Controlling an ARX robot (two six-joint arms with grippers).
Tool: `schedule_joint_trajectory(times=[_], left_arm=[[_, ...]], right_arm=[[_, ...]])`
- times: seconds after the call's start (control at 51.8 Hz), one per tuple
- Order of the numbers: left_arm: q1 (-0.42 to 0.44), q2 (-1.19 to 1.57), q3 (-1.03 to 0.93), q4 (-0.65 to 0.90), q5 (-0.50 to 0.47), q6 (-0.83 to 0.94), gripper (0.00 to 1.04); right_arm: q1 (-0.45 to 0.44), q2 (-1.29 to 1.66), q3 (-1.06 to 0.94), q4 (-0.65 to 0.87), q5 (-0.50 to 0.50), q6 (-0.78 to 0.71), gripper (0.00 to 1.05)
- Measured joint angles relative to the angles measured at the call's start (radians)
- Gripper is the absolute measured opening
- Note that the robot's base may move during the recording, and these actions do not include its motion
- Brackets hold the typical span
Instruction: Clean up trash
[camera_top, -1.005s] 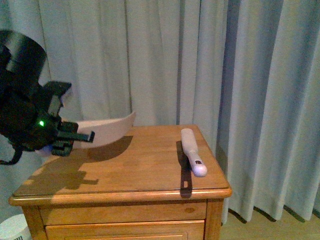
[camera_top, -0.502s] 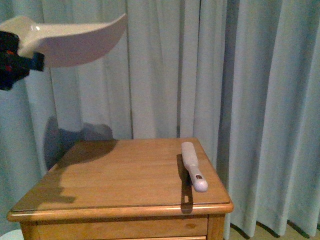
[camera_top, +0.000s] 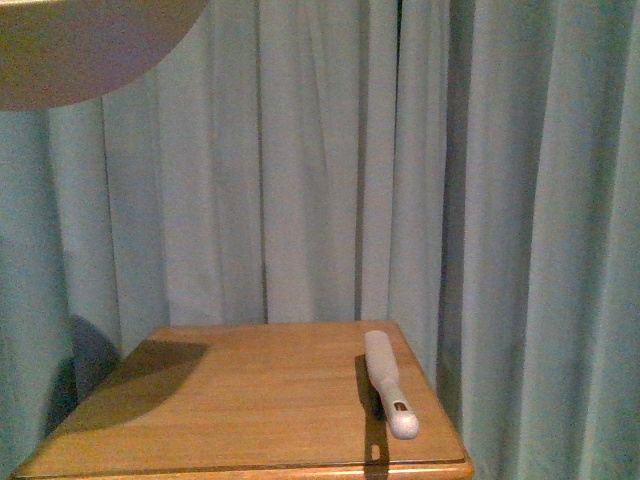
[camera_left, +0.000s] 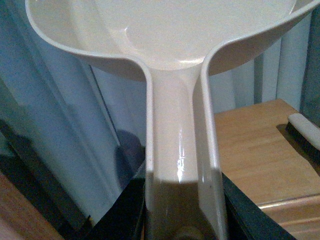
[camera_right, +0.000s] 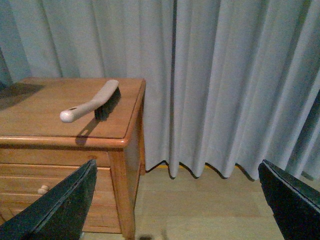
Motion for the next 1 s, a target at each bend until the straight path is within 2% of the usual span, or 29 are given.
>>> schedule_joint_trajectory(times=[0.425, 1.005], left_arm=[[-0.009, -0.155, -0.096, -0.068, -0.016, -0.011, 0.28], [0.013, -0.165, -0.124, -0.093, -0.005, -0.094, 0.28]], right_arm=[[0.000, 0.000, 0.000, 0.000, 0.000, 0.000, 0.97], [0.000, 0.000, 0.000, 0.000, 0.000, 0.000, 0.97]])
